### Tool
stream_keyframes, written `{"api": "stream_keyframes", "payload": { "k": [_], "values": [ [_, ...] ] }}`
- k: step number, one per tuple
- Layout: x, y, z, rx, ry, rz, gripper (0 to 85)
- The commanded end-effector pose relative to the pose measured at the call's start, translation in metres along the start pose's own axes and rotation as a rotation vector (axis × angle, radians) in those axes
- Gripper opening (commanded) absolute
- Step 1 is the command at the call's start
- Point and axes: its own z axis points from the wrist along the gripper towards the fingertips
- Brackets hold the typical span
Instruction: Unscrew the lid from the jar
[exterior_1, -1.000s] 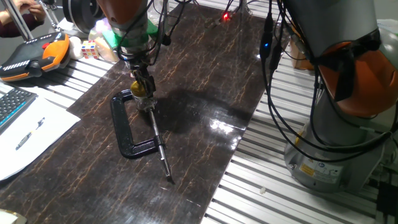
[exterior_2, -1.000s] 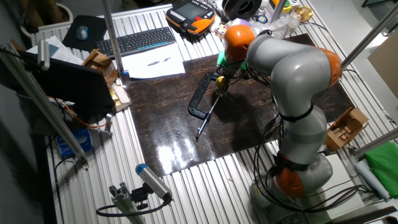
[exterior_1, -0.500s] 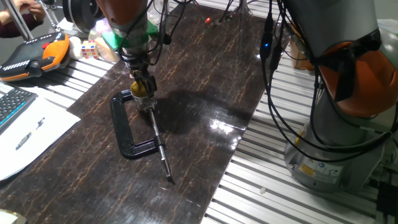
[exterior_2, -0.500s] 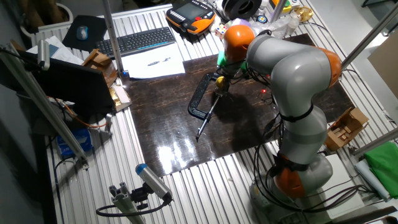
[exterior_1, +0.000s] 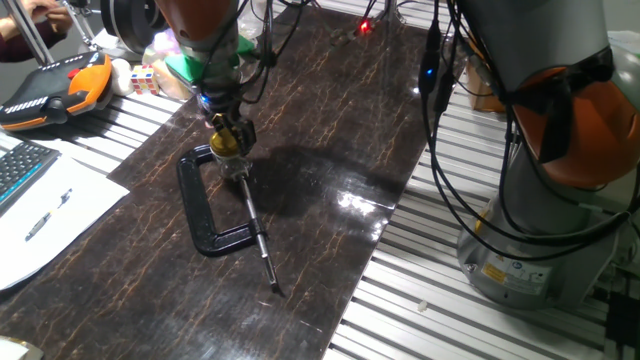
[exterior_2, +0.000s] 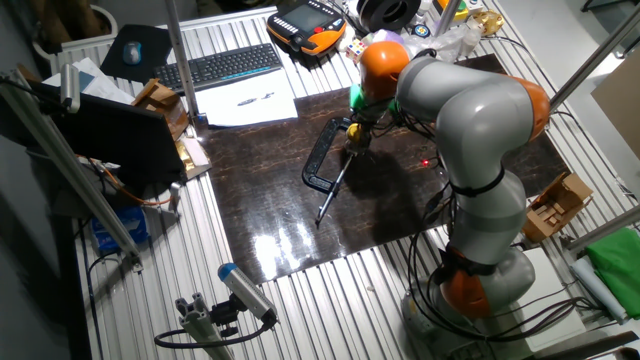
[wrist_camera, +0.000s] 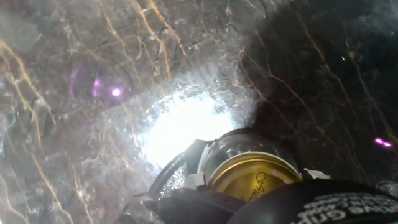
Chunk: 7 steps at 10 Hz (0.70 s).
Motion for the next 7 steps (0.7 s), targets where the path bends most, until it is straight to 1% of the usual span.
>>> {"api": "stream_keyframes", "payload": {
  "k": [1,4,7],
  "values": [
    [0.0,0.0,0.0002,-0.001,0.002,-0.034,74.0],
    [0.0001,0.0002,0.0004,-0.004,0.009,-0.123,71.3],
    [0.0002,0.0007,-0.0001,-0.012,0.006,-0.214,62.7]
  ]
}}
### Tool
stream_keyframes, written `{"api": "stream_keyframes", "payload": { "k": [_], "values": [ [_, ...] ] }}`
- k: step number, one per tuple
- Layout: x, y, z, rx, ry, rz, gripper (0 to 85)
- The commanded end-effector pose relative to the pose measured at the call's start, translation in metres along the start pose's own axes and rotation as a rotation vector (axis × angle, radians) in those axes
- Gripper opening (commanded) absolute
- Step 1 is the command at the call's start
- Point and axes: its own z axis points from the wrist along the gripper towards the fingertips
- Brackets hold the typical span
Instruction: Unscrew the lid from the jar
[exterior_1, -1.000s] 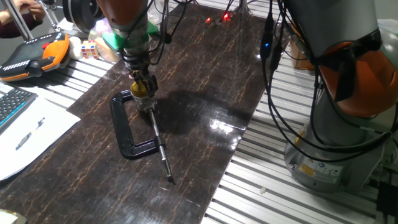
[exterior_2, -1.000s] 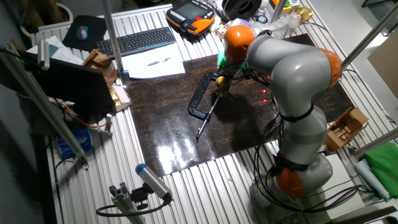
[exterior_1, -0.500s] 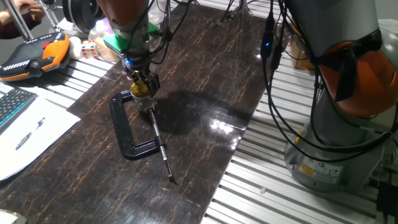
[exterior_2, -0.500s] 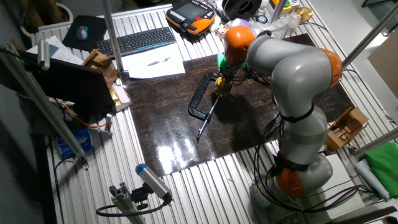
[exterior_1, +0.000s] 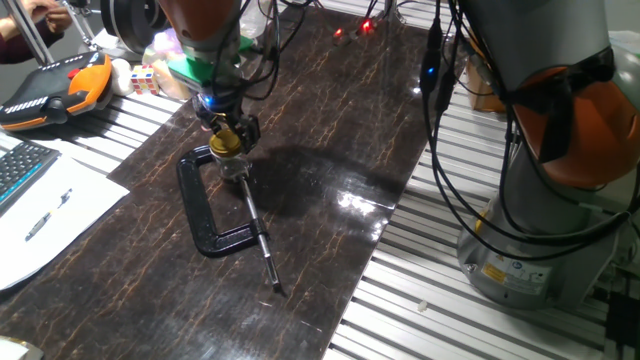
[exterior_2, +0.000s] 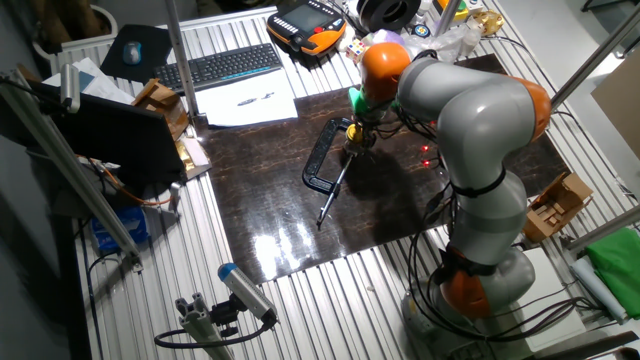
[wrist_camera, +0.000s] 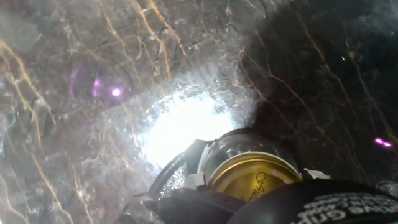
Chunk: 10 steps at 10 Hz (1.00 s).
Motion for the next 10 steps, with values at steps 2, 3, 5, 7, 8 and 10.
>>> {"api": "stream_keyframes", "payload": {
  "k": [2,3,5,7,8,10],
  "values": [
    [0.0,-0.0001,0.0005,-0.004,-0.001,-0.068,55.0],
    [0.0001,0.0,0.0007,-0.004,-0.001,-0.094,51.7],
    [0.0001,0.0002,0.0013,-0.016,0.002,-0.13,52.7],
    [0.0004,0.0004,0.0021,-0.021,0.011,-0.134,62.7],
    [0.0006,0.0005,0.0027,-0.022,0.011,-0.125,80.7],
    [0.0007,0.0006,0.0032,-0.025,0.012,-0.114,85.0]
  ]
}}
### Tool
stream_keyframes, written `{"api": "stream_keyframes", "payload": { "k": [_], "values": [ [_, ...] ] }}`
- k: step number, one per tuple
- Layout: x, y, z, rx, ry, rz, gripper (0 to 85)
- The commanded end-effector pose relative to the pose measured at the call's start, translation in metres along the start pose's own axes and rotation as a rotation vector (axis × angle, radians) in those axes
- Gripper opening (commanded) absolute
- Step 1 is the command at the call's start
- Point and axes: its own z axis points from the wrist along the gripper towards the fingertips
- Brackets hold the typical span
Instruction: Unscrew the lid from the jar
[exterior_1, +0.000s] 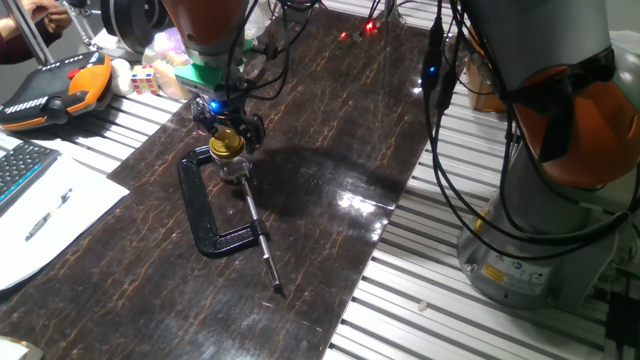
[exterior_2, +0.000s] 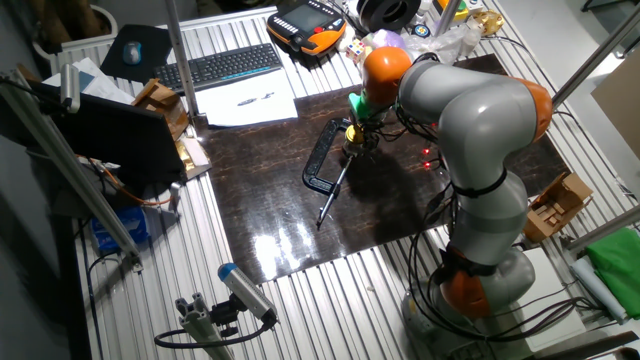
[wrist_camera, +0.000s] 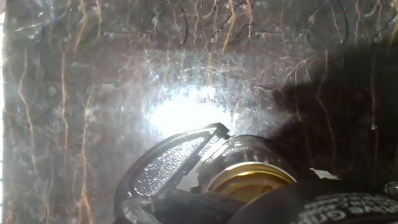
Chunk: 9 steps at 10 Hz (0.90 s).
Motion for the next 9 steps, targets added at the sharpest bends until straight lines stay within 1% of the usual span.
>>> {"api": "stream_keyframes", "payload": {
  "k": [1,3,6,9],
  "values": [
    [0.0,0.0011,-0.001,-0.005,0.001,0.002,85.0],
    [0.0003,0.0016,-0.0015,-0.015,0.01,0.017,85.0],
    [0.0001,0.0021,-0.0038,-0.03,0.012,0.054,85.0],
    [0.0001,0.0025,-0.0094,-0.016,-0.006,0.058,85.0]
  ]
}}
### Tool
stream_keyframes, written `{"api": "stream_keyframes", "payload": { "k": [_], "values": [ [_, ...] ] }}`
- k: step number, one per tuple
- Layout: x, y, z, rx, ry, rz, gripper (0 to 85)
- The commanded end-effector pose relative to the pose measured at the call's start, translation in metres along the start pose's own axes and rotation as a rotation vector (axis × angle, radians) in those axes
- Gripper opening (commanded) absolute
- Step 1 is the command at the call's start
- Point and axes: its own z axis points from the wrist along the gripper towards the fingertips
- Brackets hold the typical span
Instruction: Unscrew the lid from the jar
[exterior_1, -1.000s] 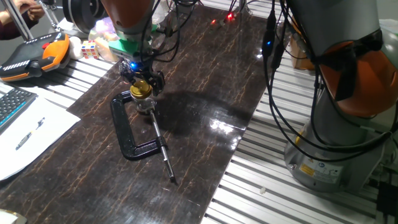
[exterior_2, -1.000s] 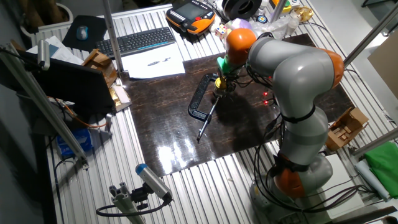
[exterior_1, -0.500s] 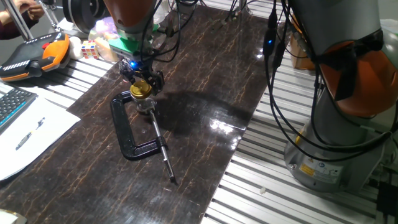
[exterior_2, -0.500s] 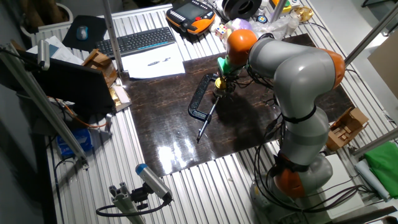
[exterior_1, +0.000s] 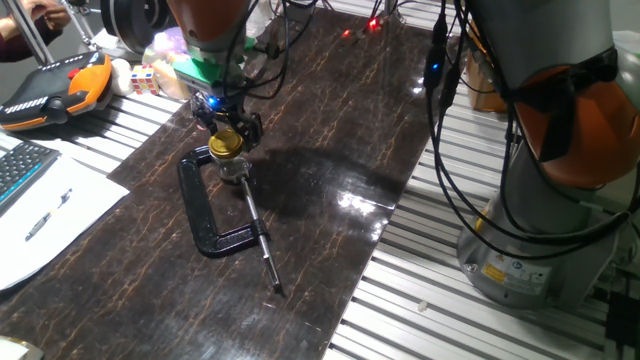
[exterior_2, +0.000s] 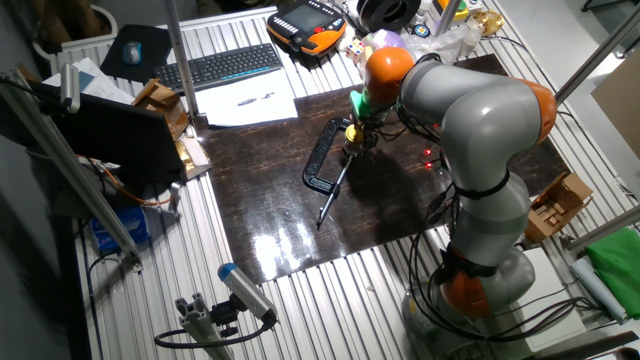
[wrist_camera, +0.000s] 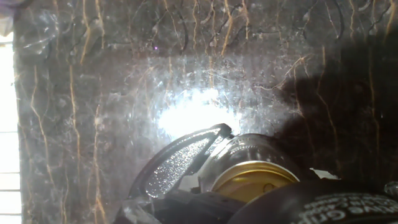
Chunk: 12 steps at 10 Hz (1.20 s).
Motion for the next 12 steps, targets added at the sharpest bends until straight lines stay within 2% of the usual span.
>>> {"api": "stream_keyframes", "payload": {
  "k": [1,5,12],
  "values": [
    [0.0,-0.001,-0.0004,0.005,-0.002,0.0,85.0],
    [0.0003,-0.004,-0.0024,0.029,-0.008,-0.022,85.0],
    [0.0057,0.0009,-0.0015,0.023,0.003,-0.039,85.0]
  ]
}}
